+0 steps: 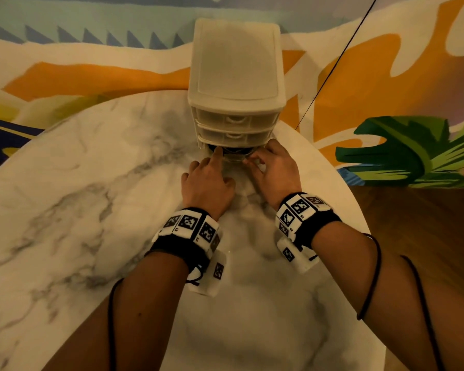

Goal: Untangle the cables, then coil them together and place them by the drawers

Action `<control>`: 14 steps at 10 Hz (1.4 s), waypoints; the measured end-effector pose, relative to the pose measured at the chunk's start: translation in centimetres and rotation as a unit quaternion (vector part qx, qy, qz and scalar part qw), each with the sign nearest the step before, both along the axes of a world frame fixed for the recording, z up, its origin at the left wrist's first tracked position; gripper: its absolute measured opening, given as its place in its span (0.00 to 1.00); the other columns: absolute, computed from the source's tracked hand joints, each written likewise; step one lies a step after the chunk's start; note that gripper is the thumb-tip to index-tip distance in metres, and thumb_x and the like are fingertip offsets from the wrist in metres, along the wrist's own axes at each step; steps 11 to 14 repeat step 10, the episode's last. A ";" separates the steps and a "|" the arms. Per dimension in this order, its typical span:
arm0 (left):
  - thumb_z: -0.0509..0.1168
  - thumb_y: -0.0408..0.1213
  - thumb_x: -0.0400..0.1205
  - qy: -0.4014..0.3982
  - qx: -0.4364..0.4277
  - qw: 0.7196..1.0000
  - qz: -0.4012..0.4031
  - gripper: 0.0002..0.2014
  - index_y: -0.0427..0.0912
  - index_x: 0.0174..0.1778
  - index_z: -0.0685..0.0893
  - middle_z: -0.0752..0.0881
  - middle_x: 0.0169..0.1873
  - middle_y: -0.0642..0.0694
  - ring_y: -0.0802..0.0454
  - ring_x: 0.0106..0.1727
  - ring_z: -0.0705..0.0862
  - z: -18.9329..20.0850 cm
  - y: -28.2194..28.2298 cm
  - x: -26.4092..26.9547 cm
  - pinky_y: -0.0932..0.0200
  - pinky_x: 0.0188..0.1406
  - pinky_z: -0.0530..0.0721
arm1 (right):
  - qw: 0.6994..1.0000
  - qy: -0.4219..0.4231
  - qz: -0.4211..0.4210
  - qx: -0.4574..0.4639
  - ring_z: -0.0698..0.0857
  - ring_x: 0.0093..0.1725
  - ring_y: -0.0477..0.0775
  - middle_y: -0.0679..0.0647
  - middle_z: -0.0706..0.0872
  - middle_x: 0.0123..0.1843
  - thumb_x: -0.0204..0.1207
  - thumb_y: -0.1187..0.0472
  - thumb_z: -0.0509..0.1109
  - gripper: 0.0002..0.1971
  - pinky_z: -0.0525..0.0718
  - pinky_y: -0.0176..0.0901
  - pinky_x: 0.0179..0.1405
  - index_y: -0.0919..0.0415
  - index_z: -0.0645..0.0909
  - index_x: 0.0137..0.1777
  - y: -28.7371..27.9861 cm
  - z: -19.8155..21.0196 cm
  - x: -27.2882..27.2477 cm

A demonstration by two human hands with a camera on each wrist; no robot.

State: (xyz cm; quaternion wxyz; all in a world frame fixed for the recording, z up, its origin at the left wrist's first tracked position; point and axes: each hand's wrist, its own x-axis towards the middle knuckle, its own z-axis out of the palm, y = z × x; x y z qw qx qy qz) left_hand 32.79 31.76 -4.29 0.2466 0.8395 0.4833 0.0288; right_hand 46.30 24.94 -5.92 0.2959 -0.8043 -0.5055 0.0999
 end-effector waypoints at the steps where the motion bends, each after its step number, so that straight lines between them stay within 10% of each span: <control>1: 0.62 0.42 0.74 0.003 -0.041 0.999 -0.003 0.40 0.53 0.82 0.51 0.79 0.66 0.41 0.37 0.66 0.73 0.1 -0.3 0.1 0.44 0.59 0.71 | 1.000 -0.004 -0.003 -0.004 0.83 0.50 0.58 0.56 0.82 0.53 0.77 0.54 0.69 0.10 0.84 0.51 0.47 0.61 0.85 0.47 0.2 0.0 0.0; 4: 0.61 0.41 0.74 -0.039 0.063 0.997 0.009 0.31 0.45 0.76 0.67 0.76 0.65 0.42 0.40 0.65 0.73 -0.7 -1.2 -1.1 0.46 0.60 0.72 | 0.997 0.021 -0.080 -0.003 0.77 0.36 0.55 0.55 0.80 0.41 0.75 0.51 0.70 0.13 0.76 0.46 0.36 0.60 0.75 0.38 0.8 0.8 -0.5; 6: 0.57 0.37 0.73 -0.220 -0.032 0.975 0.026 0.24 0.37 0.66 0.77 0.79 0.65 0.37 0.40 0.69 0.74 -0.2 -0.1 -0.2 0.49 0.67 0.72 | 0.993 0.044 -0.111 -0.023 0.84 0.46 0.61 0.59 0.88 0.46 0.78 0.49 0.67 0.16 0.78 0.47 0.45 0.61 0.87 0.44 1.8 0.2 -0.5; 8: 0.60 0.34 0.81 -0.173 -0.102 0.979 0.041 0.21 0.40 0.72 0.75 0.77 0.70 0.39 0.43 0.70 0.75 -0.6 0.0 -1.2 0.57 0.69 0.68 | 0.990 0.072 -0.099 -0.065 0.78 0.57 0.62 0.60 0.84 0.55 0.76 0.58 0.67 0.12 0.78 0.51 0.57 0.61 0.82 0.57 0.5 -0.9 -0.6; 10: 0.65 0.35 0.78 -0.254 -0.213 0.930 0.161 0.06 0.45 0.46 0.87 0.89 0.42 0.42 0.45 0.45 0.86 0.5 -0.5 -5.2 0.51 0.51 0.84 | 0.976 0.152 -0.113 -0.106 0.84 0.51 0.64 0.61 0.88 0.49 0.75 0.61 0.64 0.07 0.82 0.51 0.52 0.60 0.84 0.47 -2.8 0.5 -0.3; 14: 0.65 0.35 0.78 -0.254 -0.213 0.930 0.161 0.06 0.45 0.46 0.87 0.89 0.42 0.42 0.45 0.45 0.86 0.5 -0.5 -5.2 0.51 0.51 0.84 | 0.976 0.152 -0.113 -0.106 0.84 0.51 0.64 0.61 0.88 0.49 0.75 0.61 0.64 0.07 0.82 0.51 0.52 0.60 0.84 0.47 -2.8 0.5 -0.3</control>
